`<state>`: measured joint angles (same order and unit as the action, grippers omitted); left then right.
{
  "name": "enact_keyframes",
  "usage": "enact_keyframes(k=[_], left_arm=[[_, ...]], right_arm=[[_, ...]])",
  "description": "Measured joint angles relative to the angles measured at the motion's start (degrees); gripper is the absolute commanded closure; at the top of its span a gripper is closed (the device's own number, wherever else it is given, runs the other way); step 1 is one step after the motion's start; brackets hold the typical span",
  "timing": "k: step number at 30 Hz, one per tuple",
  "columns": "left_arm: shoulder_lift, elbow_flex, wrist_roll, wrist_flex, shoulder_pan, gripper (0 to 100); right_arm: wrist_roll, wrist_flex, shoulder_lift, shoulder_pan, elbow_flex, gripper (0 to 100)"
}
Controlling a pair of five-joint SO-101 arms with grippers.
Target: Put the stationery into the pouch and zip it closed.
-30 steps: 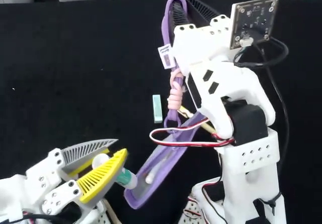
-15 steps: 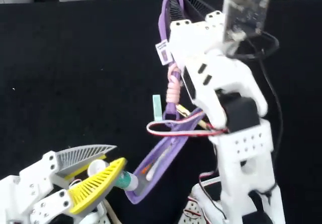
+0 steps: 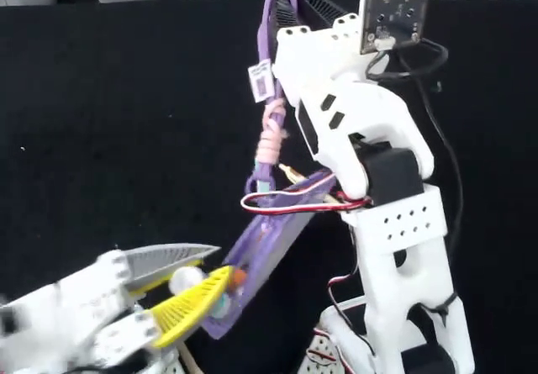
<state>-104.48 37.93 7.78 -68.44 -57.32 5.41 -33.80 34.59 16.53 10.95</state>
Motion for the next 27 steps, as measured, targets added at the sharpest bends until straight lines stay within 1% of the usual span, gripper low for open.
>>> enact_keyframes(k=[3,10,13,16,20,22,24,27], left_arm=[[0.26,3.60,-2.64,-0.26,-0.26,97],[-0.09,-1.49,-3.52,-0.26,-0.26,97],[-0.09,0.26,-5.27,-0.35,0.09,97],[-0.09,7.03,-9.49,0.18,5.98,97],[-0.18,16.88,-10.90,8.26,17.32,97],[-0.18,20.84,-10.90,12.66,21.19,97],[-0.18,23.12,-10.90,16.00,22.59,97],[-0.18,24.44,-10.90,18.46,22.59,97]], right_arm=[[0.00,-0.88,2.90,0.00,0.00,98.8],[0.00,-4.13,9.32,0.00,0.00,98.8],[0.00,-4.13,9.76,0.00,0.00,98.8],[0.00,-4.13,9.76,0.00,0.00,98.8],[0.00,-4.13,9.76,-0.53,0.00,98.8],[0.00,-4.13,9.76,-2.02,0.00,98.8],[0.18,-4.13,9.76,-4.13,0.00,98.8],[0.26,-4.13,9.76,-6.77,0.00,98.8]])
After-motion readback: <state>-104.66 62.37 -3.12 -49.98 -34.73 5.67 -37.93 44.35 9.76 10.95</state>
